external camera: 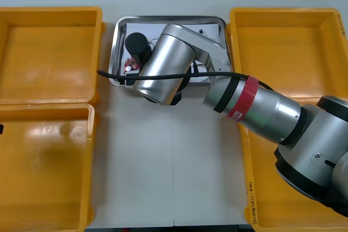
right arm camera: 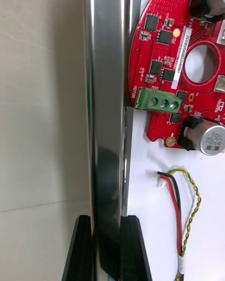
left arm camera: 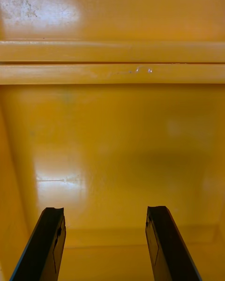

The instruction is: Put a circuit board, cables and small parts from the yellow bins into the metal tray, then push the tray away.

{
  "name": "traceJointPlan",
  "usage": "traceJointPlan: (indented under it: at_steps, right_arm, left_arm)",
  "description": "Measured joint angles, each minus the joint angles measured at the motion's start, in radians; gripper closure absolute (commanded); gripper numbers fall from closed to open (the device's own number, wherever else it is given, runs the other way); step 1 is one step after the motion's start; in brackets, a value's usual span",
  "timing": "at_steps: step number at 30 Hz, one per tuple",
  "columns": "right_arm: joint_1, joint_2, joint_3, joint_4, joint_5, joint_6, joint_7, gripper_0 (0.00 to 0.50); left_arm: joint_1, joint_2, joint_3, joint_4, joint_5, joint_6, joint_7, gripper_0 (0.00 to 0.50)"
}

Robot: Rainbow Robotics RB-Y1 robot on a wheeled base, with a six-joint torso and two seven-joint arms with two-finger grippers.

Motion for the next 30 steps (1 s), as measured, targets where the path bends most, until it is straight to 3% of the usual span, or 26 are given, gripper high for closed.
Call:
traceJointPlan:
  at_steps: [10, 30]
  right_arm:
    - [-0.046, 0.003, -0.032, 0.047, 0.0, -0.046, 0.0, 0.5]
    - [-0.099, 0.005, -0.036, 0.224, 0.0, -0.241, 0.001, 0.5]
  left_arm:
    - [0.0, 0.0, 0.0, 0.0, 0.0, 0.0, 0.0, 0.0]
    - [0.0, 0.0, 0.0, 0.0, 0.0, 0.0, 0.0, 0.0]
